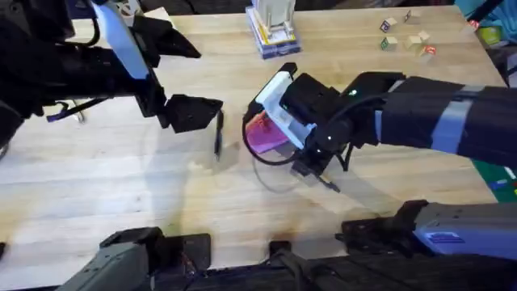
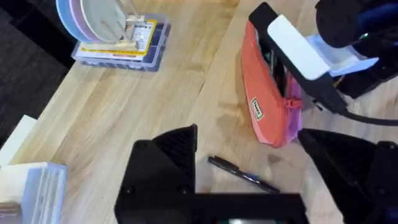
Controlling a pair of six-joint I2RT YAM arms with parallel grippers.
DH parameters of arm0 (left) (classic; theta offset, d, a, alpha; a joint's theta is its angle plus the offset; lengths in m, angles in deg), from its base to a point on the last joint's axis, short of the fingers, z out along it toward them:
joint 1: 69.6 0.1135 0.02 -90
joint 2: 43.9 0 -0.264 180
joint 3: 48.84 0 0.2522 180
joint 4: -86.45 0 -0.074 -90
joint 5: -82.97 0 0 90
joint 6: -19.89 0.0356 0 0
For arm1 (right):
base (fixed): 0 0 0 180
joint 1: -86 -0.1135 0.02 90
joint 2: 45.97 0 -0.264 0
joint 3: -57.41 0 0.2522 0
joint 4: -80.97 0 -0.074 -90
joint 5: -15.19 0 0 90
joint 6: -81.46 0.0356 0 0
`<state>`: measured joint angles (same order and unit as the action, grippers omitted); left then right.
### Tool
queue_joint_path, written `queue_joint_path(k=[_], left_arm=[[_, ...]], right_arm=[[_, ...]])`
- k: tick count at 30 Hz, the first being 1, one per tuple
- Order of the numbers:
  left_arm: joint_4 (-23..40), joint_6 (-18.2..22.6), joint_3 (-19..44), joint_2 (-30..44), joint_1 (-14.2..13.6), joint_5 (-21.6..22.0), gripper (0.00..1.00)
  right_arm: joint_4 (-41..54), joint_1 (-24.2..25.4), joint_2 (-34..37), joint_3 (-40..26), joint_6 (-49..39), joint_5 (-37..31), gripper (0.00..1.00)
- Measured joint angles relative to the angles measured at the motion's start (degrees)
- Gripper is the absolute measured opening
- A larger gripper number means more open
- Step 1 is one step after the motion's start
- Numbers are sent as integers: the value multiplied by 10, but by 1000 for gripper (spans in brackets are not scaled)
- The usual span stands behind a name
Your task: Unzip the bag, pick up the pens from the table one at a time and place them inside, then zip the bag closed.
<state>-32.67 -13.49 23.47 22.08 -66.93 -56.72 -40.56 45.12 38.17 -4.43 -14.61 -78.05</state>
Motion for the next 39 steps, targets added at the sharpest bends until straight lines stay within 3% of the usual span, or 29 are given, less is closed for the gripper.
queue_joint_path(k=[2, 8, 19, 26, 28, 30, 31, 39], left_arm=[[0, 0, 0, 0, 0, 0, 993], [0, 0, 0, 0, 0, 0, 993], [0, 0, 0, 0, 0, 0, 993], [0, 0, 0, 0, 0, 0, 993], [0, 0, 0, 0, 0, 0, 993], [0, 0, 0, 0, 0, 0, 993], [0, 0, 0, 0, 0, 0, 993], [0, 0, 0, 0, 0, 0, 993]], right_arm=[[1, 0, 0, -1, 1, 0, 41], [4, 0, -3, -2, -14, -2, 35], [72, 0, -111, -71, -64, -80, 32], [41, 0, -181, -99, -127, -187, 32], [14, 0, -183, -100, -163, -201, 32], [-28, 0, -181, -100, -275, -207, 32], [-38, 0, -171, -100, -382, -202, 32], [-43, 0, -118, -100, -602, -192, 32]])
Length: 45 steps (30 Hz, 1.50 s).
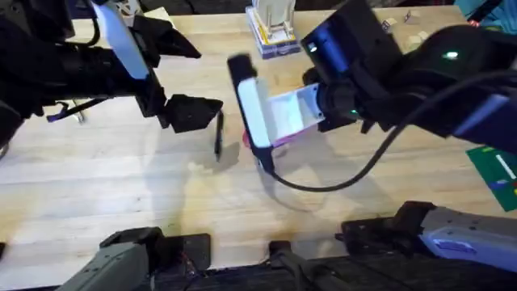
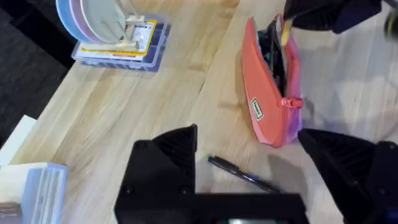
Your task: Unzip the bag, pick up the pens from the table one at a time and place them inside, then zip the bag closed.
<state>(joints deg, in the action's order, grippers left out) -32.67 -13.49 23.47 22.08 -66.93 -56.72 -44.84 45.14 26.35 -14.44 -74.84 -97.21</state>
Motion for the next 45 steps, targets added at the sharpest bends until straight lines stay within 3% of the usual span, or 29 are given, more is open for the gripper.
queue_joint_path(k=[9, 26, 38, 39, 45], left_arm=[[-2, 0, 0, 0, 0, 14, 993], [-2, 0, 0, 0, 1, 19, 993], [-2, 0, 0, 0, 2, 19, 994], [-2, 0, 0, 0, 2, 19, 994], [-2, 0, 0, 0, 2, 19, 994]], right_arm=[[-56, 0, 70, 0, -147, 37, 32], [-76, 7, 128, 0, -158, 106, 32], [-75, 8, 129, 0, -150, 149, 32], [-75, 9, 129, 0, -144, 153, 70], [-82, 9, 129, -1, -138, 162, 920]])
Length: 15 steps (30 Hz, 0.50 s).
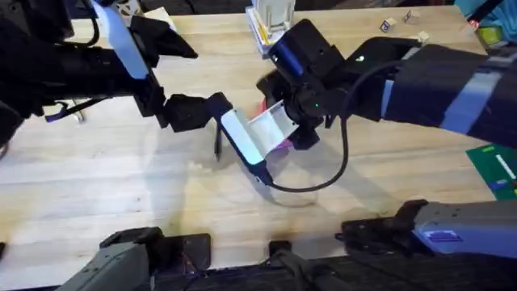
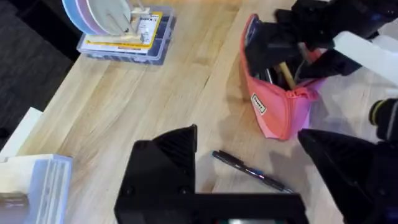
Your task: Unzip the bag, pick up the pens from the table one at a time and place them inside, then zip the bag closed.
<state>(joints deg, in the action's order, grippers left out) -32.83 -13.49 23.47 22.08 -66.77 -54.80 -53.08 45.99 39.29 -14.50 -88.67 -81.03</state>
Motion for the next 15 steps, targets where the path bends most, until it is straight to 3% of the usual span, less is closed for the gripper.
queue_joint_path(k=[2, 9, 15], left_arm=[[0, 0, 0, 0, 0, 0, 994], [0, 0, 0, 0, 0, 0, 993], [0, 3, 0, 0, 0, 0, 994]], right_arm=[[-2, 0, 0, -2, 0, -2, 991], [0, 0, -5, -3, 7, -4, 996], [8, 4, -61, -3, 34, -5, 997]])
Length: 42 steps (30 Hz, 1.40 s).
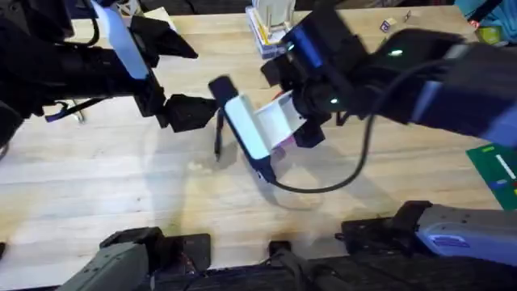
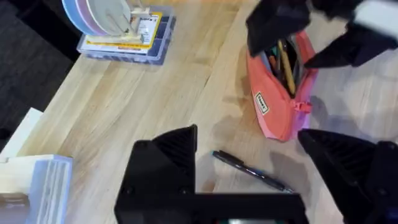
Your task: Unzip the bag, pick up the pens from the table one at a time and place them inside, then zip the bag closed.
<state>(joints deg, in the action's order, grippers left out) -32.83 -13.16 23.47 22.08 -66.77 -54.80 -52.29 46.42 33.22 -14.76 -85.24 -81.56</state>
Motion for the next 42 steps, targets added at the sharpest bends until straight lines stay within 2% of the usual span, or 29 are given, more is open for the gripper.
queue_joint_path(k=[8, 14, 17, 21, 25, 29, 32, 35, 38, 42], left_arm=[[1, 4, 0, 0, 0, 2, 994], [4, 3, 0, 0, 0, 14, 994], [4, -12, 0, 0, -2, 23, 995], [4, -57, 0, 0, -23, 71, 996], [0, -142, 0, 0, -72, 151, 996], [-3, -267, 0, 0, -122, 252, 996], [-3, -365, 0, 0, -150, 321, 995], [-2, -443, 0, 0, -162, 366, 996], [4, -509, 0, 0, -164, 390, 995], [11, -565, 0, 0, -164, 406, 993]], right_arm=[[28, 15, -84, 0, 102, 1, 998], [59, 15, -143, 0, 240, 2, 998], [74, 15, -179, 0, 326, 2, 998], [84, 15, -222, 0, 430, 2, 998], [91, 15, -258, 0, 517, 2, 998], [92, 15, -287, 0, 572, 2, 997], [93, 15, -301, 0, 592, 2, 997], [93, 15, -307, 0, 604, 2, 997], [94, 15, -307, 0, 618, 2, 997], [94, 15, -307, 0, 634, 2, 998]])
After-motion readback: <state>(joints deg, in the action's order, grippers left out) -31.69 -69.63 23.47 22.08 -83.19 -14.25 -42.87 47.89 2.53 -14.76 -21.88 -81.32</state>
